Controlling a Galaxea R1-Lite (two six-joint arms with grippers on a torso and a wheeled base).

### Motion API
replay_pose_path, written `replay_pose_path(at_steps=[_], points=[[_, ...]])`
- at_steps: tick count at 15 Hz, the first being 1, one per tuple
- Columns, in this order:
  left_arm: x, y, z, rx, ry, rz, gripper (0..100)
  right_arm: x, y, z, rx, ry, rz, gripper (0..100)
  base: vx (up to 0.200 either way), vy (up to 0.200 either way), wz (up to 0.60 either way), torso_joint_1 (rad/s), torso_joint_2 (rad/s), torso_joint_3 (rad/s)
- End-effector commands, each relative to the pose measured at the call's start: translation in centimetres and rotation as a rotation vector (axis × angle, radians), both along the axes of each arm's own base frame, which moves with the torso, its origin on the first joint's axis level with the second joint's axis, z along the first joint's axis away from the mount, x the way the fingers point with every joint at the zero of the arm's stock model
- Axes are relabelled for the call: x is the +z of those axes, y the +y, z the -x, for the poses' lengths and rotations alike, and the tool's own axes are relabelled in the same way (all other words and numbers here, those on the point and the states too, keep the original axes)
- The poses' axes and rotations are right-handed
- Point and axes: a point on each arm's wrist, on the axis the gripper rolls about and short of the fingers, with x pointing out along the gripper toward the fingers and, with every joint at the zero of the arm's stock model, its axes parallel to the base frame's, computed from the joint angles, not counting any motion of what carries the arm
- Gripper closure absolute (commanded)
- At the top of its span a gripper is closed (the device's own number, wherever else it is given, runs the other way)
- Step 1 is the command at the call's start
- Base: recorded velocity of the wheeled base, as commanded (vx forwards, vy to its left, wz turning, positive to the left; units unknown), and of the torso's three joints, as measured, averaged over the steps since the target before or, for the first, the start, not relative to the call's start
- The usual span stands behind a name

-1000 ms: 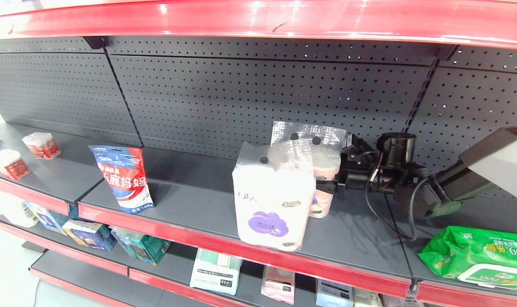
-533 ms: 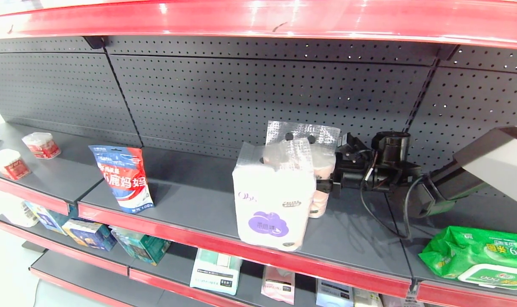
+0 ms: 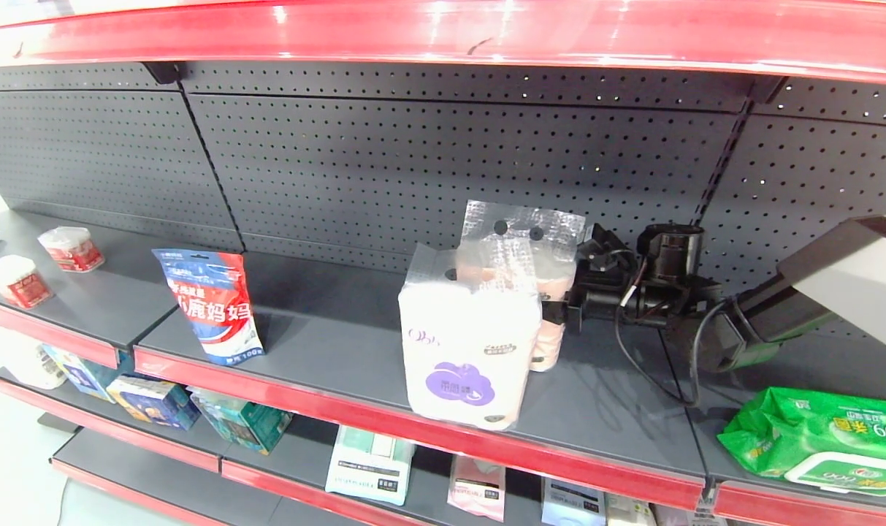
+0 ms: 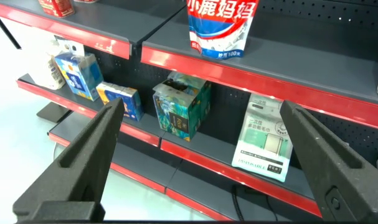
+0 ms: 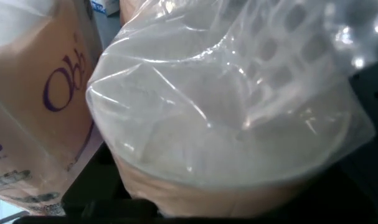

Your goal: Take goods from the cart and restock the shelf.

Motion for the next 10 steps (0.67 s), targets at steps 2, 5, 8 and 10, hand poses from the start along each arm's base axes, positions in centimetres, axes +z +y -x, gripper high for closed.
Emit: replay_pose_path(at_steps=[2,5,8,10], points=[[0.01,0.0,-0.01,0.001,0.001,0.0,0,0.12,-0.11,-0.02,-0.024,0.004,0.0,100,0.0,0.0,0.0,0.0,0.0,0.0],[0.01,0.0,-0.01,0.001,0.001,0.0,0,-0.07,-0.11,-0.18,-0.087,0.03,0.0,100,0.0,0.0,0.0,0.0,0.0,0.0],[0.01,0.01,-0.01,0.003,0.001,0.0,0,-0.1,-0.04,-0.2,-0.089,0.04,-0.005,100,0.0,0.0,0.0,0.0,0.0,0.0],[0.01,0.0,-0.01,0.001,0.001,0.0,0,-0.38,0.15,-0.4,-0.082,0.054,-0.012,100,0.0,0.0,0.0,0.0,0.0,0.0]])
